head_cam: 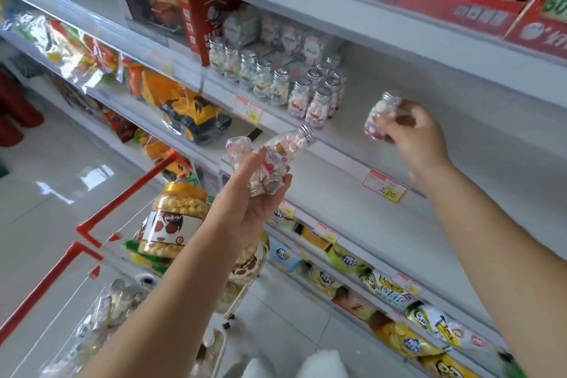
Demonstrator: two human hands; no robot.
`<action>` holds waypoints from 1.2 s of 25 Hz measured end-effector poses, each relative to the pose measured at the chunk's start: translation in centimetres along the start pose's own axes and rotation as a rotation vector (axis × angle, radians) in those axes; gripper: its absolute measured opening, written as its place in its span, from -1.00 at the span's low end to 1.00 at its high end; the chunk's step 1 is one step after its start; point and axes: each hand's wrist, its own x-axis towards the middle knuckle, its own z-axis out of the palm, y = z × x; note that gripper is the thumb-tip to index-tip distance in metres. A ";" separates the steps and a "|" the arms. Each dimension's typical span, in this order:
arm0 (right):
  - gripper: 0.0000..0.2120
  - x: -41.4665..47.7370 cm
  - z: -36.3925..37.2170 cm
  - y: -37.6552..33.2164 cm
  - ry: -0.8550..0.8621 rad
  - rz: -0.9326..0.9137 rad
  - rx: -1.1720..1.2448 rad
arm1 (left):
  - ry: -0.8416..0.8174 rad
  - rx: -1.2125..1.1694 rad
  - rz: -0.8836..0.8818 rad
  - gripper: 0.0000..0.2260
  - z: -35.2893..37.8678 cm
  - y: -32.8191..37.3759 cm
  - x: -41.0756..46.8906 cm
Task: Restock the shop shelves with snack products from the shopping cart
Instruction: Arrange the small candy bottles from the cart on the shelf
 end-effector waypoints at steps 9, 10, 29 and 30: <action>-0.53 9.7 4.6 3.8 -0.059 0.094 -0.066 | 0.009 -0.011 -0.051 -0.44 -0.9 1.2 5.2; -0.54 10.3 4.9 3.6 -0.081 0.094 -0.048 | 0.006 -0.020 -0.050 -0.43 -0.8 1.1 5.5; -0.92 0.5 4.7 -1.0 -0.228 -0.044 0.004 | -0.006 -0.051 -0.127 -0.43 1.2 0.0 6.6; -0.79 -1.0 4.9 -1.6 -0.366 0.010 0.020 | -0.013 -0.051 -0.131 -0.42 1.7 -0.2 6.5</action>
